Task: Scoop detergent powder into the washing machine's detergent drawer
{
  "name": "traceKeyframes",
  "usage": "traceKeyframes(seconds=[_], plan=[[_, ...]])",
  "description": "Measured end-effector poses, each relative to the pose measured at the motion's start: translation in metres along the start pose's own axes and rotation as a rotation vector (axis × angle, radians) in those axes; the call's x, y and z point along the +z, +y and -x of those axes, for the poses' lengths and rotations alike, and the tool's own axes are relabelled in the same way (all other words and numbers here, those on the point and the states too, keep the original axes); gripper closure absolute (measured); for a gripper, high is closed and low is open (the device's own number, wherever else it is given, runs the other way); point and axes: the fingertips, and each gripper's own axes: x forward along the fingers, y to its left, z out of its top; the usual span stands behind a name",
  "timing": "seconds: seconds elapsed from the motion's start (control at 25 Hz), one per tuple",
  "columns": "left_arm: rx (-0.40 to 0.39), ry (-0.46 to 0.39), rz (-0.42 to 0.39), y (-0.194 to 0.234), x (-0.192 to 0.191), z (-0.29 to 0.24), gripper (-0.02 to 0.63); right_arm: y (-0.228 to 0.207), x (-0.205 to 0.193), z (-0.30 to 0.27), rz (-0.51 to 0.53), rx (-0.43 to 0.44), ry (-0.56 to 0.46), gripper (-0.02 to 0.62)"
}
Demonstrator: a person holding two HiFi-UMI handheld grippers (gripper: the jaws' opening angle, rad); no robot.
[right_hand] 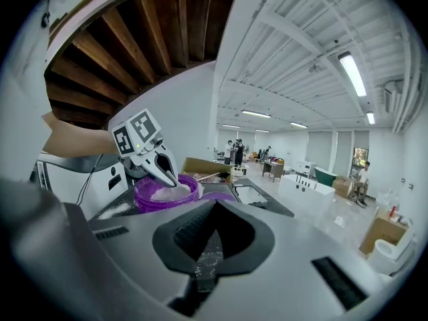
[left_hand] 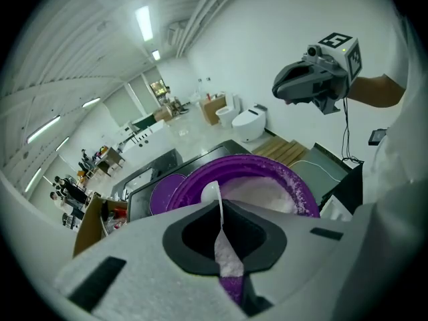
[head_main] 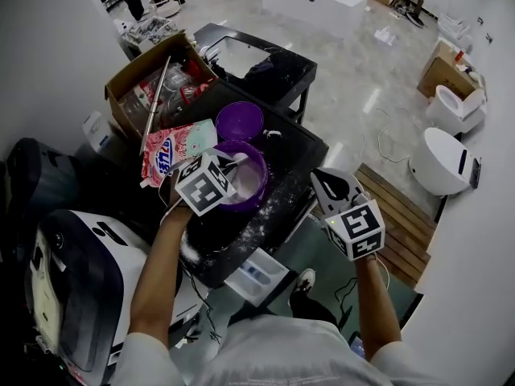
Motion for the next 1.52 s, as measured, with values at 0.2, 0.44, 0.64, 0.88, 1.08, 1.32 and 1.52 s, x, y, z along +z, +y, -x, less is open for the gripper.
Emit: traceKeyframes(seconds=[0.2, 0.44, 0.64, 0.88, 1.08, 1.32, 1.52], plan=[[-0.014, 0.051, -0.010, -0.003, -0.003, -0.011, 0.591, -0.008, -0.007, 0.000, -0.008, -0.003, 0.007, 0.592], [-0.064, 0.073, 0.007, -0.010, -0.001, -0.019, 0.591, -0.014, -0.010, -0.001, -0.012, -0.013, 0.000, 0.592], [-0.119, 0.088, 0.001, -0.018, 0.000, -0.024, 0.591, -0.018, -0.011, 0.000, -0.015, -0.021, -0.001, 0.592], [-0.165, 0.102, -0.004, -0.026, 0.001, -0.027, 0.591, -0.021, -0.013, 0.003, -0.023, -0.042, -0.001, 0.592], [-0.197, 0.115, -0.010, -0.033, 0.000, -0.027, 0.591, -0.022, -0.015, 0.006, -0.021, -0.051, 0.002, 0.592], [-0.228, 0.122, -0.033, -0.040, 0.000, -0.025, 0.591, -0.021, -0.015, 0.007, -0.017, -0.056, 0.002, 0.592], [-0.248, 0.114, -0.024, -0.046, 0.001, -0.019, 0.591, -0.018, -0.013, 0.008, -0.020, -0.053, -0.004, 0.592]])
